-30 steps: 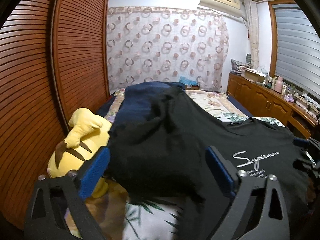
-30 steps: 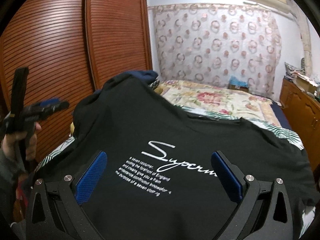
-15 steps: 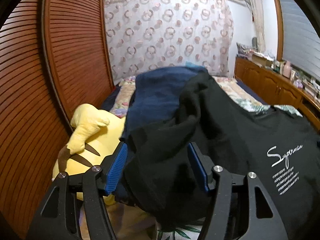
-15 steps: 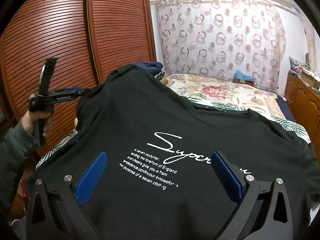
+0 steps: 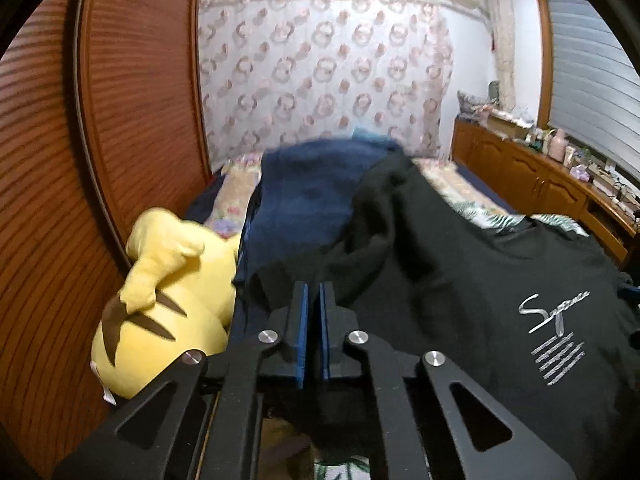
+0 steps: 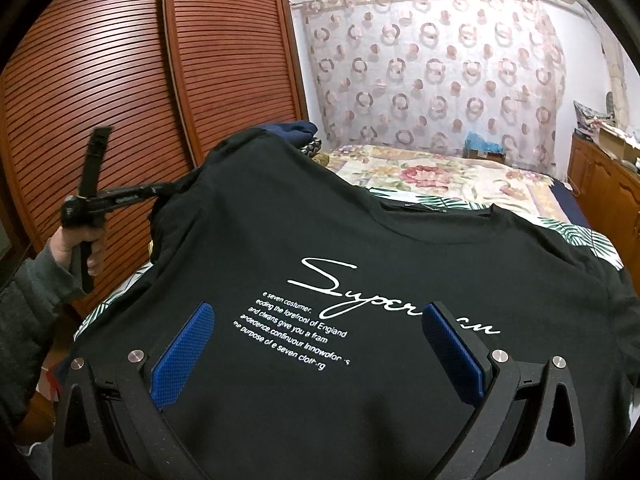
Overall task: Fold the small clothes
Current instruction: 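Grasp the side edge of the black T-shirt with the left gripper and lift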
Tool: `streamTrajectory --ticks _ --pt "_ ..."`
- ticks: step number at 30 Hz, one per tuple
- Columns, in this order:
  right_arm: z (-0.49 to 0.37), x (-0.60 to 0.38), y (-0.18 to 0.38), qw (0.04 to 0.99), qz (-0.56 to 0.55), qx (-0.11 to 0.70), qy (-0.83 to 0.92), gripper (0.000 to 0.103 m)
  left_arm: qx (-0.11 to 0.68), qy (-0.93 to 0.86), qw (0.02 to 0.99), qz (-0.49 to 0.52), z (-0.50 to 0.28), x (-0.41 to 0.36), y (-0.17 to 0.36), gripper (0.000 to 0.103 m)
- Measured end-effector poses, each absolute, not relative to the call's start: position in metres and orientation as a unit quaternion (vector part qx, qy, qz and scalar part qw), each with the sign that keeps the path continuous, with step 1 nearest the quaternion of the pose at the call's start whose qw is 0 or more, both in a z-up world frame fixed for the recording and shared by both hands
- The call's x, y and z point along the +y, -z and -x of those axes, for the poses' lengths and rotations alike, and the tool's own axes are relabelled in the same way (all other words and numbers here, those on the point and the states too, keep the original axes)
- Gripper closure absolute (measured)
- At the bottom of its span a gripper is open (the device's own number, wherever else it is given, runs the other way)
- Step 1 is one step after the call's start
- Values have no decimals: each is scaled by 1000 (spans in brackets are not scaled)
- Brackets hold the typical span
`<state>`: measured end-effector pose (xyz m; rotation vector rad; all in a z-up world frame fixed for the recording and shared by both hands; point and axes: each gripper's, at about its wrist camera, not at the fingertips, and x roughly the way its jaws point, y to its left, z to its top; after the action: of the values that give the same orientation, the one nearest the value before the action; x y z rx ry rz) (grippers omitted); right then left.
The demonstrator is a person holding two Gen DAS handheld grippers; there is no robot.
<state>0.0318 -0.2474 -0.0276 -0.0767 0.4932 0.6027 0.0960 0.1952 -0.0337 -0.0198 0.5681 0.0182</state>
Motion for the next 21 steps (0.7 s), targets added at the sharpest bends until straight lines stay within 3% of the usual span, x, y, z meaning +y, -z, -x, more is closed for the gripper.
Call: streamTrajectory --ticks 8,10,11,12,14,21 --pt "-32 -249 29 926 29 242 -287 0 247 -11 968 -35 -92 168 0 99" --pt "-32 -248 30 926 30 243 -287 0 256 -26 965 -49 -98 170 2 83" --pt "-31 -247 31 926 30 243 -287 0 266 -23 962 -48 -102 174 5 59" --pt "-32 -247 32 926 29 244 -287 0 272 -17 961 -43 -104 177 7 40" --pt "-32 -246 33 925 28 247 -287 0 287 -8 957 -34 -109 184 14 22" --pt "-35 -248 34 924 25 250 -289 0 323 -2 946 -31 -124 197 37 24"
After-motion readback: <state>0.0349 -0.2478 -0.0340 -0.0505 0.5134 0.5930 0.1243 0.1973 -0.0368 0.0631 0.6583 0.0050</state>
